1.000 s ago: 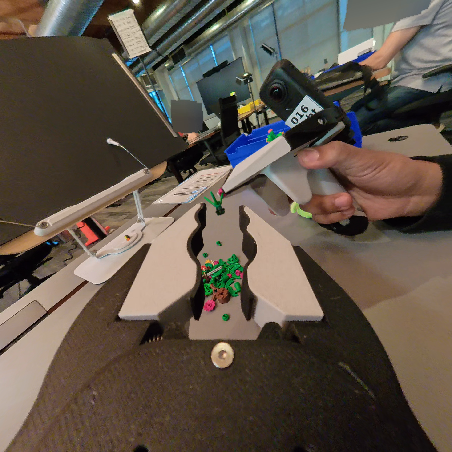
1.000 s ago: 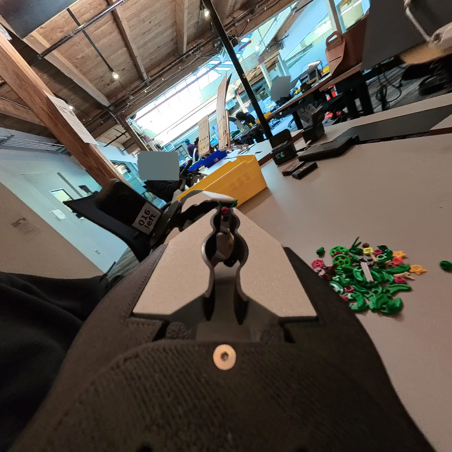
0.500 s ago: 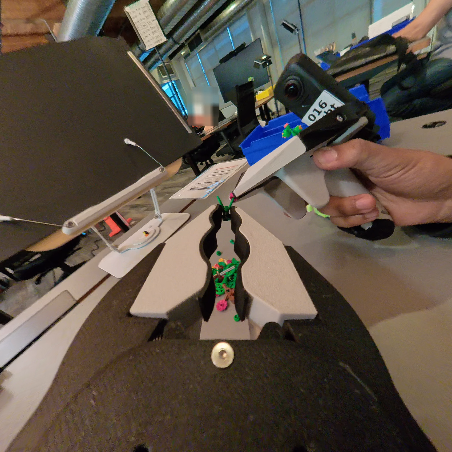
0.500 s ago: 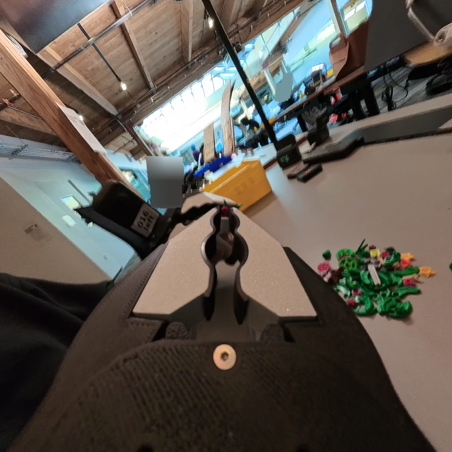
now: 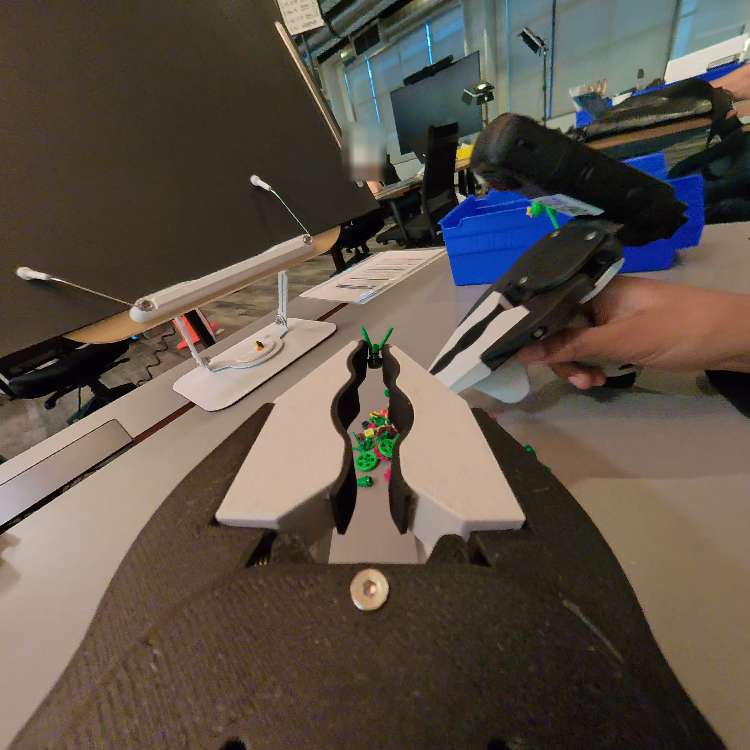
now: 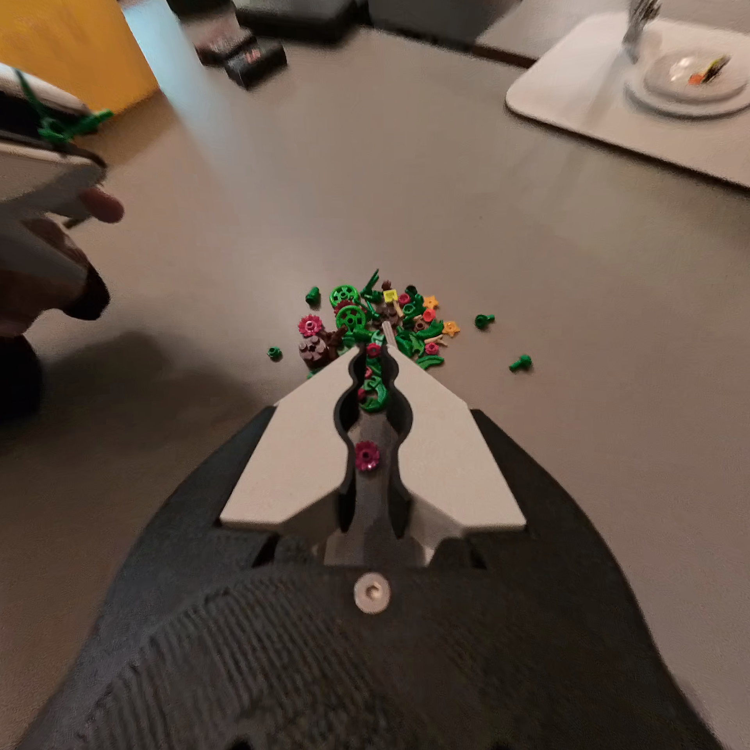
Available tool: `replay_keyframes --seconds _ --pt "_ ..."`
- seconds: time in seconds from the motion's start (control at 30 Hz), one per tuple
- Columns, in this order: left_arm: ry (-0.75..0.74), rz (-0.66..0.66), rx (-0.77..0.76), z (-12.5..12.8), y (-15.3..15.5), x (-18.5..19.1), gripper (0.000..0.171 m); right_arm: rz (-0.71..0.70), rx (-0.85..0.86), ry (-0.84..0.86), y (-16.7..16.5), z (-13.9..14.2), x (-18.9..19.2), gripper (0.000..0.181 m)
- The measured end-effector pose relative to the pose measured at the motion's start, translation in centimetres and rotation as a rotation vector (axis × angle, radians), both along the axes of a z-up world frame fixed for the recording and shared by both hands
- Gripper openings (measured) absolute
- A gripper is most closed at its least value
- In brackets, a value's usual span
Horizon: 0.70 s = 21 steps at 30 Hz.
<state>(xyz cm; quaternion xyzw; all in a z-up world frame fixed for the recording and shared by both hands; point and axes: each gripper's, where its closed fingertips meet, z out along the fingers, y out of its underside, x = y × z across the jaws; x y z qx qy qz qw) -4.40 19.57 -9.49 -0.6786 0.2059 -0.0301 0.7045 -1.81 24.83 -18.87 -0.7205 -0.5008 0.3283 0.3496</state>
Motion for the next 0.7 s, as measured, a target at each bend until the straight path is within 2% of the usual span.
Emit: replay_keyframes --seconds 0.13,0.37,0.5,0.6,0.7 --pt "0.029 -0.004 -0.030 -0.8 0.3 0.4 0.002 0.014 -0.059 -0.055 -0.3 -1.6 -0.4 0.008" --pt "-0.044 -0.021 -0.101 -1.9 0.8 0.4 0.002 0.002 -0.080 0.086 0.1 0.7 -0.3 0.019" --pt "-0.029 -0.024 -0.119 -2.4 0.9 0.5 0.002 -0.016 -0.069 0.154 0.3 1.9 0.1 0.015" --pt "-0.019 -0.026 -0.129 -2.8 1.0 0.6 0.002 -0.016 -0.076 0.176 0.3 2.3 0.3 0.017" --pt "-0.008 -0.026 -0.133 -2.9 1.0 0.7 0.002 0.019 -0.064 0.265 -0.3 4.1 0.3 0.022"
